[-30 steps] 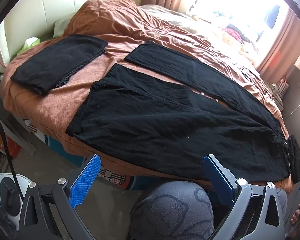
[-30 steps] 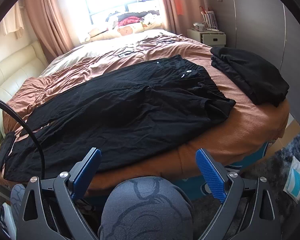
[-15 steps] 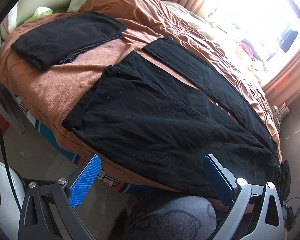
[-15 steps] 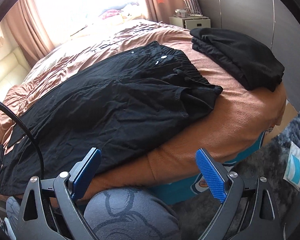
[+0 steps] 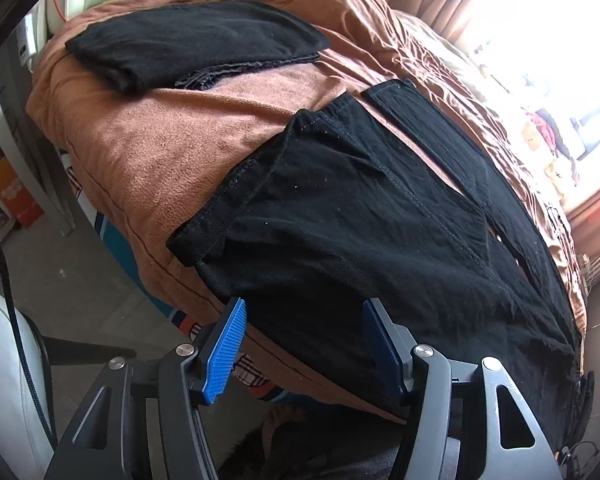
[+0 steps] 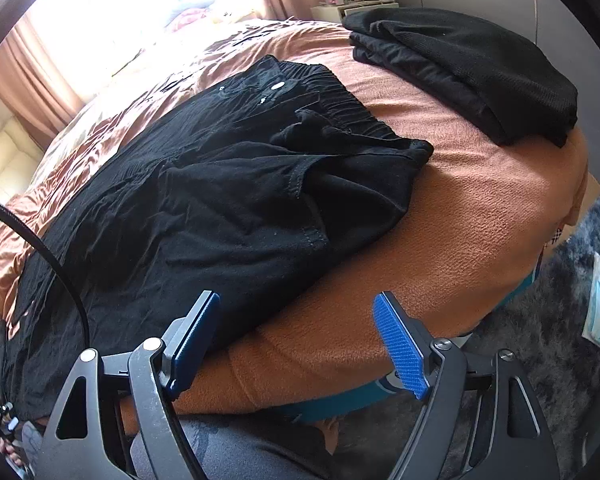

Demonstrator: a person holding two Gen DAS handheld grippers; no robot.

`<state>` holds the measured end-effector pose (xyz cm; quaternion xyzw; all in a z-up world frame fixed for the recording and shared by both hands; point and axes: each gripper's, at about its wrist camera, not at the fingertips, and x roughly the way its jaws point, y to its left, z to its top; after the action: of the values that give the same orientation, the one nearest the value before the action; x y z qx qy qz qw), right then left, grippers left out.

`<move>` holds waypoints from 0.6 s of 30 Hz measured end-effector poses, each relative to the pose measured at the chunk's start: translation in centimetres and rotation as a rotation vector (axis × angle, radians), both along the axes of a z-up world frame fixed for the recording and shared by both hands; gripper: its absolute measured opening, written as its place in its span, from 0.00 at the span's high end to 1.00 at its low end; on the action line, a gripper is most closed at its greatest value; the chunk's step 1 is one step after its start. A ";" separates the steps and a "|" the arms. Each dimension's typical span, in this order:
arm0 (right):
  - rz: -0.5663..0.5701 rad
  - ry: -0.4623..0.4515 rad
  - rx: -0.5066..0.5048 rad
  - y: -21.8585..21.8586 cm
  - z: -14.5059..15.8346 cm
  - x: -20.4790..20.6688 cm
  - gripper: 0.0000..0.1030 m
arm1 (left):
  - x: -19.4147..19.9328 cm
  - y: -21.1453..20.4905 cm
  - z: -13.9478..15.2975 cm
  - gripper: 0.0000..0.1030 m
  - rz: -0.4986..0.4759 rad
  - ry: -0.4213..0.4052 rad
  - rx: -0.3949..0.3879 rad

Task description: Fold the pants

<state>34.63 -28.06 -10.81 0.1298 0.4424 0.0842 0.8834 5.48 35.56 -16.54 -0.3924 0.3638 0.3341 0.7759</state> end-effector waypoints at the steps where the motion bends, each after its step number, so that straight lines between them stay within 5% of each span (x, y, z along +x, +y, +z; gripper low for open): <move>1: -0.004 0.004 0.011 -0.2 -0.2 0.1 0.24 | -0.1 0.0 -0.1 0.39 0.005 0.005 0.002; 12: -0.013 0.040 0.058 -1.6 -1.5 1.0 0.24 | -1.6 0.6 -1.5 0.39 0.042 -0.091 -0.048; 18: -0.026 0.045 0.082 -2.4 -2.1 1.4 0.24 | -2.1 0.7 0.2 0.44 0.062 -0.158 0.027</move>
<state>36.00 -30.49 -12.95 0.1735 0.4568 0.0881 0.8681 3.41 36.28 -16.36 -0.4184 0.2845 0.3307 0.7967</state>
